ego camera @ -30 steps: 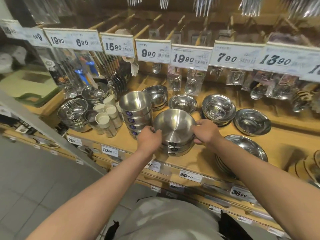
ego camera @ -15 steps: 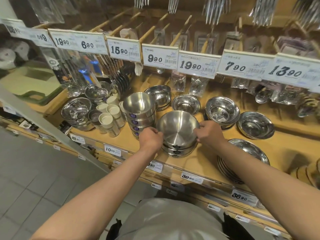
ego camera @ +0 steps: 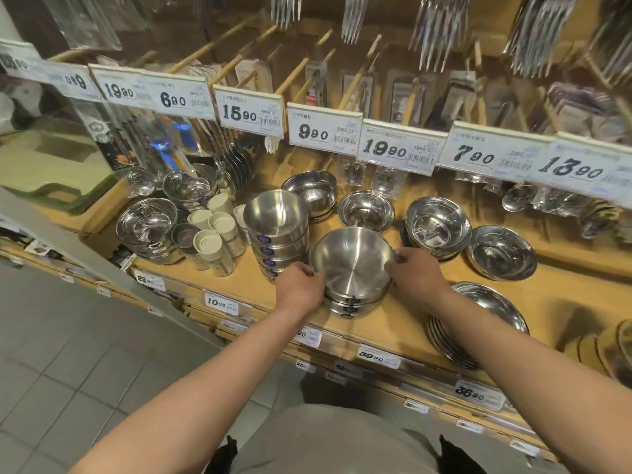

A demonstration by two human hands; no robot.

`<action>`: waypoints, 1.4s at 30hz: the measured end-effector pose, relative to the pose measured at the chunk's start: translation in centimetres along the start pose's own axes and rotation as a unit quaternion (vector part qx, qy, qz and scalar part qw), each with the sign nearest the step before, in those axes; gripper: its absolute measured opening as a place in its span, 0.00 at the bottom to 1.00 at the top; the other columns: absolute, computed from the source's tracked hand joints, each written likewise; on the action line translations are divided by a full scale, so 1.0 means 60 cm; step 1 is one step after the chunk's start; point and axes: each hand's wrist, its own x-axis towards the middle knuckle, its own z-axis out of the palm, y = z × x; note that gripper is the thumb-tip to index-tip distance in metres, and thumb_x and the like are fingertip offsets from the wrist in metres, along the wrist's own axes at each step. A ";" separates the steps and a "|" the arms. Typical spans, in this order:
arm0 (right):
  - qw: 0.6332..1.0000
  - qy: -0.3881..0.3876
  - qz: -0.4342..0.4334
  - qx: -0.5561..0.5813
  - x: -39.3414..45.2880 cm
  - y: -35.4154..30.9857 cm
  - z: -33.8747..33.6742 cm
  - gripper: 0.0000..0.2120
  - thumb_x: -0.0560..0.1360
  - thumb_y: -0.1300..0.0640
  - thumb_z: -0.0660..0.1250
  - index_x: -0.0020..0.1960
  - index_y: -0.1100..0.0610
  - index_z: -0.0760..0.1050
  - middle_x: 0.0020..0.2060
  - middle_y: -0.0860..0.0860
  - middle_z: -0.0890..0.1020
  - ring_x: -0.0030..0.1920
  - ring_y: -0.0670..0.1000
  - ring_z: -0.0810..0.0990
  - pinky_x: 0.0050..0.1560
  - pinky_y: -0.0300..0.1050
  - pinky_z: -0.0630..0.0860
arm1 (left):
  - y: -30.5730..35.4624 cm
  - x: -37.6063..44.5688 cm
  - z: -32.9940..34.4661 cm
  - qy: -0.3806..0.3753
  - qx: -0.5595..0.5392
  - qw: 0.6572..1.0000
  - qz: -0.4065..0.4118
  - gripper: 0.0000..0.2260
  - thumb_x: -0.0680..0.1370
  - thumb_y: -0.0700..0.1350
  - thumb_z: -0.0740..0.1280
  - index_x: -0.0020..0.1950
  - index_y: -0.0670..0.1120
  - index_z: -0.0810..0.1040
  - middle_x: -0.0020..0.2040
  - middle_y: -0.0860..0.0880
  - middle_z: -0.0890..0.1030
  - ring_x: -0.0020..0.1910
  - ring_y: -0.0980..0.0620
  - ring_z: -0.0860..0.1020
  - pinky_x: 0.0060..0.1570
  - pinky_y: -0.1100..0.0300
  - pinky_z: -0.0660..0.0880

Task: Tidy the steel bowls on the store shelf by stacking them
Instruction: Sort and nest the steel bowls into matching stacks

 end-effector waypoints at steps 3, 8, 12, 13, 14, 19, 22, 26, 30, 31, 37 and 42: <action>1.000 0.003 -0.001 0.011 -0.005 0.004 0.003 0.15 0.76 0.60 0.66 0.31 0.53 0.71 0.28 0.49 0.73 0.32 0.50 0.71 0.34 0.44 0.65 | 0.003 0.007 -0.002 0.005 0.031 0.999 0.012 0.04 0.77 0.44 0.68 0.44 0.45 0.79 0.43 0.47 0.83 0.46 0.46 0.81 0.46 0.56 0.76; 1.000 0.014 0.010 0.015 -0.010 0.011 0.012 0.08 0.77 0.58 0.66 0.49 0.61 0.82 0.39 0.55 0.82 0.39 0.53 0.77 0.37 0.41 0.69 | -0.001 0.012 -0.005 0.001 0.040 0.999 0.028 0.05 0.78 0.45 0.68 0.48 0.44 0.80 0.42 0.50 0.82 0.38 0.54 0.77 0.32 0.64 0.69; 0.994 0.008 0.054 0.091 -0.020 0.019 0.022 0.15 0.80 0.47 0.63 0.53 0.58 0.81 0.42 0.55 0.83 0.40 0.49 0.79 0.44 0.49 0.74 | -0.017 0.012 -0.013 -0.017 -0.001 1.000 0.026 0.11 0.80 0.53 0.65 0.50 0.46 0.78 0.40 0.56 0.80 0.38 0.58 0.77 0.29 0.73 0.66; 0.988 -0.010 0.073 0.139 -0.024 0.021 0.024 0.16 0.80 0.44 0.61 0.52 0.54 0.81 0.45 0.54 0.85 0.42 0.50 0.82 0.45 0.50 0.77 | -0.022 0.013 -0.015 -0.038 -0.036 0.999 0.012 0.13 0.80 0.56 0.63 0.52 0.48 0.78 0.42 0.57 0.79 0.40 0.59 0.77 0.35 0.71 0.70; 0.975 -0.037 0.095 0.198 -0.027 0.020 0.028 0.16 0.81 0.41 0.59 0.52 0.49 0.81 0.47 0.52 0.86 0.45 0.51 0.83 0.46 0.50 0.79 | -0.025 0.015 -0.016 -0.074 -0.081 0.994 -0.008 0.16 0.80 0.59 0.62 0.55 0.49 0.78 0.45 0.57 0.81 0.44 0.58 0.79 0.41 0.66 0.76; 0.922 -0.085 0.148 0.349 -0.035 0.018 0.050 0.16 0.81 0.36 0.52 0.51 0.33 0.79 0.50 0.42 0.85 0.55 0.49 0.83 0.53 0.56 0.83 | -0.034 0.027 -0.004 -0.190 -0.177 0.964 -0.055 0.18 0.80 0.65 0.57 0.60 0.61 0.80 0.54 0.53 0.86 0.53 0.51 0.84 0.51 0.52 0.82; 0.920 -0.068 0.149 0.356 -0.036 0.023 0.059 0.16 0.80 0.36 0.52 0.52 0.32 0.78 0.53 0.44 0.85 0.56 0.49 0.83 0.53 0.55 0.83 | -0.042 0.033 0.005 -0.192 -0.186 0.962 -0.050 0.17 0.83 0.61 0.56 0.59 0.57 0.81 0.53 0.49 0.86 0.50 0.49 0.83 0.46 0.55 0.77; 0.918 -0.048 0.163 0.358 -0.035 0.033 0.071 0.22 0.71 0.30 0.54 0.56 0.36 0.79 0.57 0.44 0.84 0.58 0.49 0.82 0.49 0.51 0.85 | -0.060 0.043 0.002 -0.207 -0.205 0.956 -0.020 0.17 0.84 0.58 0.57 0.70 0.57 0.75 0.64 0.52 0.82 0.60 0.50 0.81 0.47 0.61 0.81; 0.906 -0.017 0.170 0.388 -0.037 0.036 0.088 0.24 0.70 0.29 0.55 0.57 0.37 0.80 0.55 0.44 0.85 0.56 0.48 0.84 0.46 0.49 0.85 | -0.057 0.052 0.002 -0.187 -0.207 0.960 0.005 0.18 0.83 0.57 0.60 0.73 0.57 0.73 0.67 0.56 0.78 0.60 0.57 0.79 0.57 0.49 0.81; 0.904 -0.005 0.170 0.393 -0.038 0.037 0.090 0.22 0.72 0.30 0.55 0.56 0.37 0.80 0.53 0.44 0.85 0.53 0.47 0.85 0.44 0.47 0.84 | -0.054 0.052 0.004 -0.191 -0.202 0.961 0.009 0.17 0.83 0.58 0.60 0.71 0.59 0.75 0.66 0.57 0.79 0.60 0.57 0.79 0.58 0.48 0.81; 0.899 0.026 0.190 0.393 -0.052 0.032 0.100 0.20 0.82 0.36 0.53 0.49 0.38 0.82 0.48 0.46 0.86 0.51 0.47 0.85 0.39 0.43 0.82 | -0.044 0.046 -0.002 -0.213 -0.148 0.965 0.032 0.16 0.84 0.56 0.57 0.44 0.67 0.82 0.43 0.61 0.85 0.49 0.54 0.83 0.57 0.46 0.80; 0.902 0.011 0.195 0.386 -0.069 0.021 0.091 0.20 0.83 0.39 0.52 0.47 0.36 0.83 0.46 0.43 0.87 0.50 0.46 0.86 0.40 0.44 0.84 | -0.034 0.036 -0.020 -0.238 -0.153 0.959 0.012 0.14 0.85 0.54 0.58 0.50 0.60 0.84 0.46 0.59 0.87 0.47 0.61 0.84 0.40 0.64 0.81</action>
